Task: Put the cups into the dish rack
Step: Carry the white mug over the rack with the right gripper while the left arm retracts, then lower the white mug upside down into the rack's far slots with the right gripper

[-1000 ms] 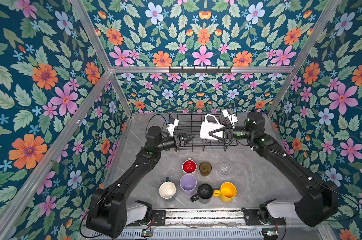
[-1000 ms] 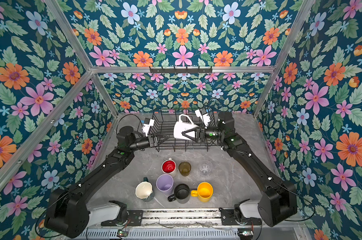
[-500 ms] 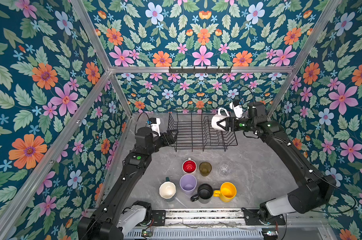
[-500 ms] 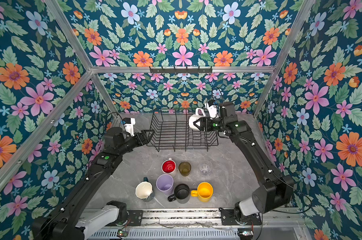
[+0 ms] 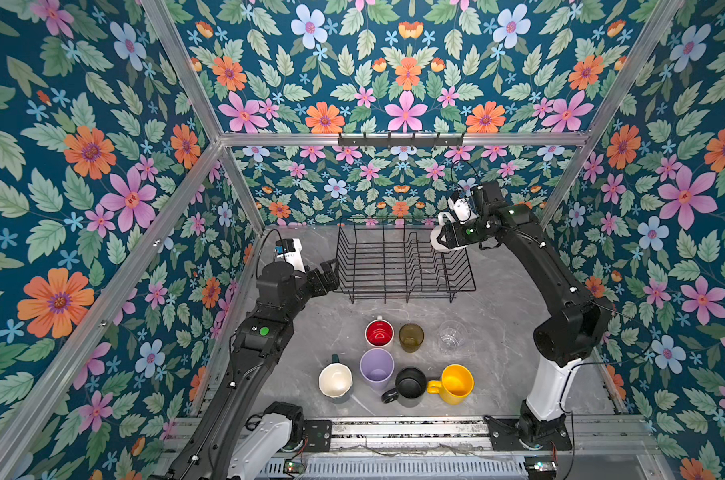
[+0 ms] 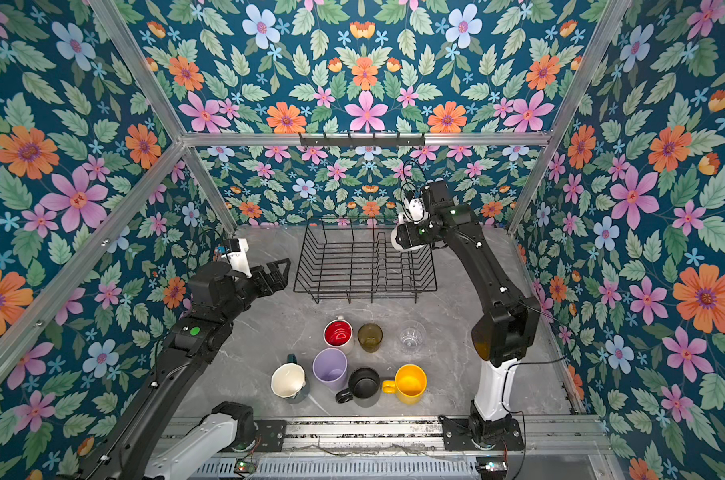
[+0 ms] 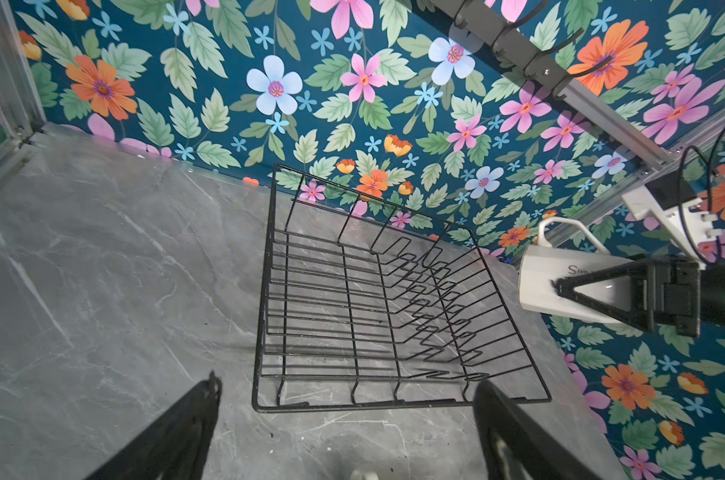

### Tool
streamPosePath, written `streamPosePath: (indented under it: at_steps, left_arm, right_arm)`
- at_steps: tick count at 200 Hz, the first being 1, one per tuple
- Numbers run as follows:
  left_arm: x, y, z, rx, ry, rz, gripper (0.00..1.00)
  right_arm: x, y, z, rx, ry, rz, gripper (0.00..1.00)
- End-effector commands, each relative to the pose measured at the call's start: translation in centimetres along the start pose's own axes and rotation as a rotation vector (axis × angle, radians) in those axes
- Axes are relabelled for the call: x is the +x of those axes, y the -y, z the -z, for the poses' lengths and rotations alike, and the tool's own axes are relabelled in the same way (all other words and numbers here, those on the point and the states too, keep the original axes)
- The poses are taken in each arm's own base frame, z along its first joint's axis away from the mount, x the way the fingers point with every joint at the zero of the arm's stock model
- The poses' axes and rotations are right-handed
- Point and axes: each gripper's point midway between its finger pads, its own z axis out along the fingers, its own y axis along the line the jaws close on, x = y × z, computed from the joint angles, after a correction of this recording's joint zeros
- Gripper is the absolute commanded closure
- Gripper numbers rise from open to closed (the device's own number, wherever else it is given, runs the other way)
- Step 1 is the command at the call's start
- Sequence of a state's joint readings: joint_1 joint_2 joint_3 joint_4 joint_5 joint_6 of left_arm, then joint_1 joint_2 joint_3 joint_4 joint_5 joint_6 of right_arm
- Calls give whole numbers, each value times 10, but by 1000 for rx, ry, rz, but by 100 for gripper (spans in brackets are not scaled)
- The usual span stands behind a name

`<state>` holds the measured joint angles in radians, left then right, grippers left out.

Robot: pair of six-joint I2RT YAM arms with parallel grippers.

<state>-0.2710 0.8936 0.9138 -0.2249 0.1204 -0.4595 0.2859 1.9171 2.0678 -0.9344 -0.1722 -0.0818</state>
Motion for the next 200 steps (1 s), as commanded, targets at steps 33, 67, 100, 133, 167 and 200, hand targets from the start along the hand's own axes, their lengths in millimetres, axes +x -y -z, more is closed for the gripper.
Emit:
streamPosePath:
  at_steps: [33,67,100,133,167,200]
  left_arm:
    - [-12,-8,9,-56,56,-39,0]
    - [-15,-11,14,-72,75,-43,0]
    - [-16,-12,17,-78,82,-42,0]
    - [-16,-12,20,-81,81,-41,0]
    - [-15,-13,23,-89,75,-35,0]
    - [-12,-16,28,-91,86,-21,0]
  right_arm:
    - [-13,20,-18,87,-44,214,100]
    - [-13,24,-37,83,-79,291,100]
    - [-18,31,-49,108,-91,349,100]
    - [-15,37,-67,118,-121,400,100]
    - [-4,40,-83,107,-157,417,100]
    - [-3,39,-90,95,-154,426,100]
